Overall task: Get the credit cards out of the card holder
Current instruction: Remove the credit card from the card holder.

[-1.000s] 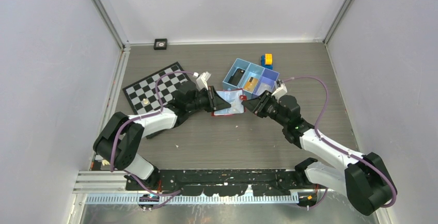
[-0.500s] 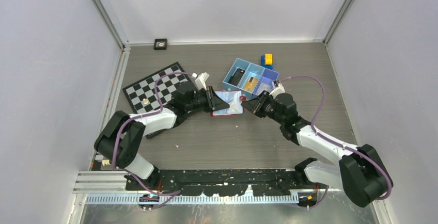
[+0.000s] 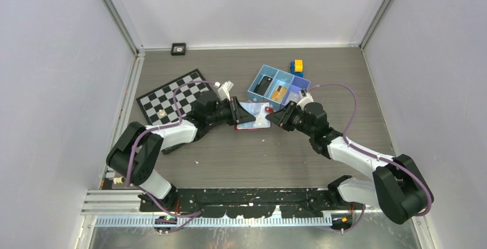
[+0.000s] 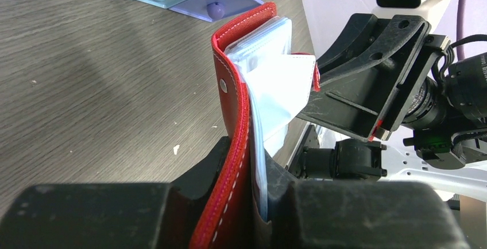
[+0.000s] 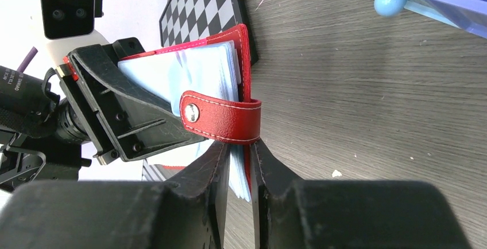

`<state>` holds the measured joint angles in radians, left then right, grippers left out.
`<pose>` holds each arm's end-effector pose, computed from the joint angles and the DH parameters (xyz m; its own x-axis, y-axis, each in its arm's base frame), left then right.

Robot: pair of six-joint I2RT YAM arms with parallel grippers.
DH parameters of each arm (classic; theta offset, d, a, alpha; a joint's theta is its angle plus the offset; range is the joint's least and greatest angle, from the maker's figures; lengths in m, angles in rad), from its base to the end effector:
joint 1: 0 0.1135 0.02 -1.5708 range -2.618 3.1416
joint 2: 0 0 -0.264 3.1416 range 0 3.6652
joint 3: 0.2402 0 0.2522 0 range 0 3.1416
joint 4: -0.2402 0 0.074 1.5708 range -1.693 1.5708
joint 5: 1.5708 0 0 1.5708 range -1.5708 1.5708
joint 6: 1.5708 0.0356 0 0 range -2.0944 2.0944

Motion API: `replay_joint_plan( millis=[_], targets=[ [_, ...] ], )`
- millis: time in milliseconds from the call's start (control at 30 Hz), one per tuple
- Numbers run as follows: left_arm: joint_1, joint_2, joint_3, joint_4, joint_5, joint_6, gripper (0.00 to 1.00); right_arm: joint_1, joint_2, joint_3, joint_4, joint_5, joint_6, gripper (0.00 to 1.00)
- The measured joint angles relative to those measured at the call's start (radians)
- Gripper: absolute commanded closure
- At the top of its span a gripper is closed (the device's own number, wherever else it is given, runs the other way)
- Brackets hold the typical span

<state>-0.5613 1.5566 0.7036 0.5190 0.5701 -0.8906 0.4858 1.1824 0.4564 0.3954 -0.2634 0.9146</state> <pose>0.2613 -0.1870 0.1983 -0.8585 -0.2333 -0.4566 0.3376 0.4132 -0.8458 0.2128 0.1228 0.2049 -0.7049 0.4929 -0.5101 -0.1805 0.5708 0.8010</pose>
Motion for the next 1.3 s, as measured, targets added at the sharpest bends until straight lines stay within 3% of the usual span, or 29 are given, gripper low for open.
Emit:
replay_joint_plan(
  millis=[100, 233, 400, 467, 533, 667, 800, 967, 1067, 1300],
  targets=[
    [0.0, 0.0, 0.0, -0.005, -0.002, 0.0, 0.91, -0.001, 0.0, 0.0, 0.004, -0.003, 0.001, 0.89],
    [0.001, 0.0, 0.0, -0.008, -0.004, -0.001, 0.8, -0.001, -0.014, 0.0, 0.011, -0.013, 0.0, 0.86],
    [0.001, 0.0, 0.0, 0.002, 0.0, -0.003, 0.79, -0.002, -0.012, 0.0, 0.046, -0.038, 0.006, 0.6],
    [0.0, 0.0, 0.0, 0.007, 0.002, -0.004, 0.8, -0.002, 0.015, 0.0, 0.075, -0.061, 0.014, 0.57],
    [-0.002, 0.0, 0.0, 0.018, 0.014, -0.011, 0.8, -0.001, 0.039, 0.0, 0.091, -0.079, 0.018, 0.6],
    [-0.002, 0.0, -0.001, 0.049, 0.034, -0.024, 0.8, 0.0, 0.064, 0.0, 0.106, -0.105, 0.031, 0.81],
    [-0.001, -0.001, -0.005, 0.053, 0.032, -0.024, 0.68, 0.002, 0.06, 0.003, 0.127, -0.119, 0.035, 0.9],
    [0.002, -0.06, -0.014, -0.034, -0.041, 0.0, 0.38, 0.003, 0.027, 0.003, 0.067, -0.084, 0.023, 0.95],
    [0.018, -0.153, -0.035, -0.126, -0.138, 0.014, 0.26, 0.003, -0.002, 0.006, 0.015, -0.049, 0.007, 0.95],
    [0.039, -0.242, -0.082, -0.142, -0.222, 0.018, 0.12, 0.004, -0.013, 0.008, -0.029, -0.026, -0.005, 0.95]
  ],
)
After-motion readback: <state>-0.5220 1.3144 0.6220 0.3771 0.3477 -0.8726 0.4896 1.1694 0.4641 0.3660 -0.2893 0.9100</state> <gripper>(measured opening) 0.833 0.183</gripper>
